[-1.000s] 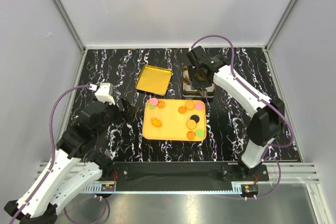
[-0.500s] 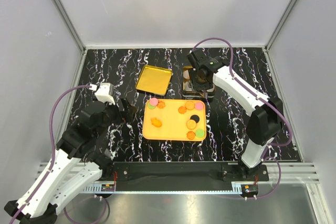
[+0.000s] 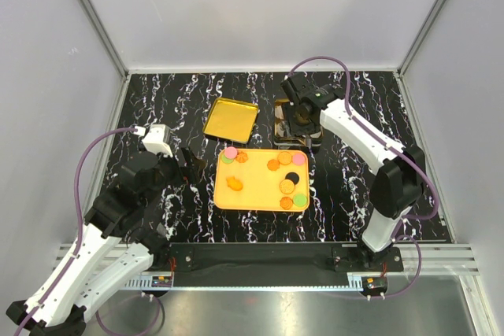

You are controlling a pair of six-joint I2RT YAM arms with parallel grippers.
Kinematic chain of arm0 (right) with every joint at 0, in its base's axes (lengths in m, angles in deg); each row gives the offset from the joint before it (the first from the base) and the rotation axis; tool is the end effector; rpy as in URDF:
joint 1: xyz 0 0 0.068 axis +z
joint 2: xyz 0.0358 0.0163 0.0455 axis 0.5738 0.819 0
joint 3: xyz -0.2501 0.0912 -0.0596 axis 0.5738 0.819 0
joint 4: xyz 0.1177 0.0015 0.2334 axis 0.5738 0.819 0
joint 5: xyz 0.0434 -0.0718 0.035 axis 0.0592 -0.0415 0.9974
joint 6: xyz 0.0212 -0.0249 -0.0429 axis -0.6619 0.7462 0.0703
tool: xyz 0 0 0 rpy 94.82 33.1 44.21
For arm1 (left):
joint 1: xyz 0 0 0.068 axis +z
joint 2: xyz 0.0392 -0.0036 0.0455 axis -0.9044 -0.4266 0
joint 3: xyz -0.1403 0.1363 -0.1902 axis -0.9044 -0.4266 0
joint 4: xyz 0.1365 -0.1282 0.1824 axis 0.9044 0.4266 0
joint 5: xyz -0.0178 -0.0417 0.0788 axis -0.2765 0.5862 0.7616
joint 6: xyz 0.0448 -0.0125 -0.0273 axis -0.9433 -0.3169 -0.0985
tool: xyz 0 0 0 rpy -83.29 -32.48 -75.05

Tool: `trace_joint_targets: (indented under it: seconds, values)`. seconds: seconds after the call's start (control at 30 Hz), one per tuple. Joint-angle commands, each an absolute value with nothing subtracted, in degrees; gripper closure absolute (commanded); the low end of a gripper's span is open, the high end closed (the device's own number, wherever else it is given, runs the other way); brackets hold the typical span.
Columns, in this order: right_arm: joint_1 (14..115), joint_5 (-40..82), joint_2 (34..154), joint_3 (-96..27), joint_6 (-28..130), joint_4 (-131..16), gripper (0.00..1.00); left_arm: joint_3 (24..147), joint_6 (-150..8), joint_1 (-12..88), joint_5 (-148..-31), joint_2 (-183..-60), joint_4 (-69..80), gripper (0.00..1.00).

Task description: Pack the cookies

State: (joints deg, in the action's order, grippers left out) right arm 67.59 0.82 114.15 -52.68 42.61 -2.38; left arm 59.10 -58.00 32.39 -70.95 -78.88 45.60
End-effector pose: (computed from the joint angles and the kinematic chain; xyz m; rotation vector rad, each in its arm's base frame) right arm 0.3164 0.1929 0.3029 -0.3299 2.6083 -0.0115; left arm 0.1069 -0.0602 0.3231 0.0211 2.0287 -0.4549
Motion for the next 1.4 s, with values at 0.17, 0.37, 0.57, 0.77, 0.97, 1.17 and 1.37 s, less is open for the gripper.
trace_joint_targets:
  seconds: [0.17,0.37,0.57,0.77,0.97,1.17,1.37]
  values:
    - [67.6,7.7,101.7,-50.0,42.7,0.1,0.46,59.0,-58.7,32.1,-71.8,-78.4,43.2,0.01]
    - [73.7,9.2,95.3,-42.2,39.8,-1.3,0.46,59.0,-58.5,32.1,-72.0,-78.7,43.0,0.01]
    - [84.7,8.4,97.6,-42.1,36.4,-2.7,0.46,59.0,-58.4,32.1,-71.5,-78.8,43.3,0.01]
    - [91.1,8.5,103.4,-43.1,35.3,-3.9,0.47,59.0,-58.1,32.1,-70.1,-78.4,43.6,0.01]
    - [95.0,8.5,107.8,-44.7,35.0,-4.8,0.47,59.0,-58.2,32.1,-70.2,-78.6,43.7,0.01]
    - [96.4,8.2,109.6,-45.9,35.0,-4.9,0.46,59.0,-58.2,32.1,-70.4,-78.6,43.7,0.01]
    - [97.0,8.2,110.2,-46.7,35.0,-4.5,0.46,59.0,-58.3,32.1,-70.4,-78.7,43.7,0.01]
